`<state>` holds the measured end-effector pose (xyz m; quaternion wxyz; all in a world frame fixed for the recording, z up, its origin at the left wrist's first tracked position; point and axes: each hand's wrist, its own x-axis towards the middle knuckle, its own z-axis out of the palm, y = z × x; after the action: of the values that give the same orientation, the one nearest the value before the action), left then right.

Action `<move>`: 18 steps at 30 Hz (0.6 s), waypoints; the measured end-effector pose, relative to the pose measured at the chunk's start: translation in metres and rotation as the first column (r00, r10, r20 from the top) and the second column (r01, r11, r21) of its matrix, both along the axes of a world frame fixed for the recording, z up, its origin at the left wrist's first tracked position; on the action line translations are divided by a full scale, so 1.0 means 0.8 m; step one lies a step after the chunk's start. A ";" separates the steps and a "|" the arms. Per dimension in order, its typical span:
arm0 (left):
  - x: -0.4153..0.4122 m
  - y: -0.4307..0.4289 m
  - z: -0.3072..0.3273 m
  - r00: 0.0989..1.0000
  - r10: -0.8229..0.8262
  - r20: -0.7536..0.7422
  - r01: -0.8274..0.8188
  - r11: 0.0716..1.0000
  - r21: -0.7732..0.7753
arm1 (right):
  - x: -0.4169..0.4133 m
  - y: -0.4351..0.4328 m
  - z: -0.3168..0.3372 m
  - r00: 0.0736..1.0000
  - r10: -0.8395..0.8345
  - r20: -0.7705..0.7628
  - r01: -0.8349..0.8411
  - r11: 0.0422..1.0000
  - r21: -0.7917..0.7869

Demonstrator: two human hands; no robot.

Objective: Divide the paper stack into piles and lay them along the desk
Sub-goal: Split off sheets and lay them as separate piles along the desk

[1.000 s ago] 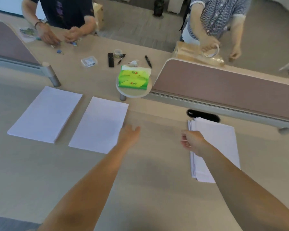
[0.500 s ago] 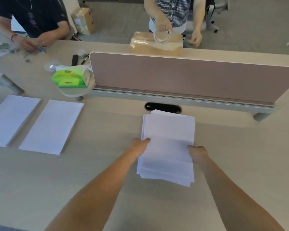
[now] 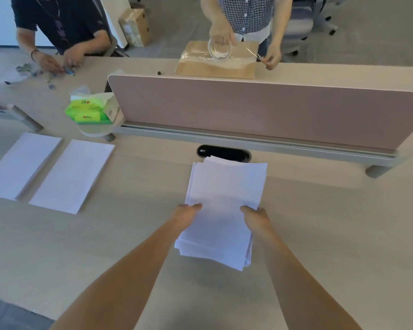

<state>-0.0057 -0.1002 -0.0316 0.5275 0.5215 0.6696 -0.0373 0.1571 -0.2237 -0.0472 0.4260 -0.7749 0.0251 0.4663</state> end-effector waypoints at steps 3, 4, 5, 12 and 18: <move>0.001 -0.002 -0.001 1.000 0.030 0.002 -0.030 1.000 0.004 | 0.006 0.000 -0.007 0.987 -0.055 -0.149 0.058 0.998 0.017; 0.001 -0.002 -0.001 0.999 0.045 0.010 -0.045 0.999 0.000 | 0.007 0.001 -0.007 0.982 -0.052 -0.183 0.058 0.998 0.028; 0.000 -0.001 -0.002 0.998 0.060 0.020 -0.060 0.998 -0.006 | 0.006 0.003 -0.010 0.978 -0.046 -0.202 0.055 0.998 0.039; -0.005 0.012 -0.008 0.997 0.069 0.016 -0.069 0.998 0.009 | 0.012 0.009 -0.005 0.994 0.094 0.053 -0.097 0.994 0.059; -0.003 0.011 -0.007 0.999 -0.002 -0.043 0.005 0.998 0.062 | 0.023 -0.007 -0.013 0.998 0.054 0.028 -0.057 0.993 0.106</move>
<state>-0.0083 -0.0915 -0.0373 0.4968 0.5378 0.6806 -0.0287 0.1755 -0.2296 -0.0576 0.4538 -0.7572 -0.0265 0.4690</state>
